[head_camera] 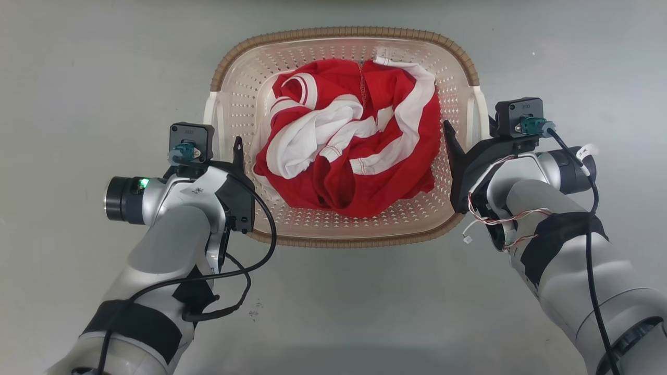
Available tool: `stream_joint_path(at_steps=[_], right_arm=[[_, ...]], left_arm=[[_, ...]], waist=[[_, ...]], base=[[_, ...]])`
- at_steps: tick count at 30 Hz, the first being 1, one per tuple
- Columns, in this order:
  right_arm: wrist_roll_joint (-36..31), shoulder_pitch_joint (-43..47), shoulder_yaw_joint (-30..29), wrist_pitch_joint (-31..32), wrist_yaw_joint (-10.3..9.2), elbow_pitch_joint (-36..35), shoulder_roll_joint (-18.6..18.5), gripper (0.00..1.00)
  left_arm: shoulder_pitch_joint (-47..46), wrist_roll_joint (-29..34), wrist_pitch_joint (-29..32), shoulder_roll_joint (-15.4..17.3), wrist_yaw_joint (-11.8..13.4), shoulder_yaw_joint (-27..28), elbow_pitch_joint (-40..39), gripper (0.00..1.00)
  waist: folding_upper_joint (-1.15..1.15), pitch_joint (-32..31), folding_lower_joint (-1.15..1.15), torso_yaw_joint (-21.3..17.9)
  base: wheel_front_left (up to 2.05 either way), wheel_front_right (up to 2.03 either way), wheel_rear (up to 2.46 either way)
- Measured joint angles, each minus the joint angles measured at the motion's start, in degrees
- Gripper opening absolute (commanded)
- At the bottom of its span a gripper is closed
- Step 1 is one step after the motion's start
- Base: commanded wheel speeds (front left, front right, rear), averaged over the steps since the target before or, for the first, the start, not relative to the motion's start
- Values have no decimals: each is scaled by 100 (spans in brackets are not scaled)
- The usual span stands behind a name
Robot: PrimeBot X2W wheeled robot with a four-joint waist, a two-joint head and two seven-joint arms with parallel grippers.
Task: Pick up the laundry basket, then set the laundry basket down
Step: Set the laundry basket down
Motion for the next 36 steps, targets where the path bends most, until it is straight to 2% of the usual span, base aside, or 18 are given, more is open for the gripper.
stream_joint_path(at_steps=[10, 16, 36], right_arm=[[3, 7, -30, -116, 0, 65, 4, 100], [4, 35, -36, -222, 47, 78, 7, 100], [177, 614, -305, -601, 151, -24, 27, 100]], left_arm=[[55, 1, -126, -1, -13, -24, 87, 100], [90, 36, -279, -1, -109, -43, 88, 100], [938, -65, -555, 38, -212, 204, -92, 100]], waist=[[0, -373, -1, 3], [0, -638, -1, -1], [0, -1788, -1, -86]], base=[[0, 0, 0], [0, 0, 0], [0, 0, 0]])
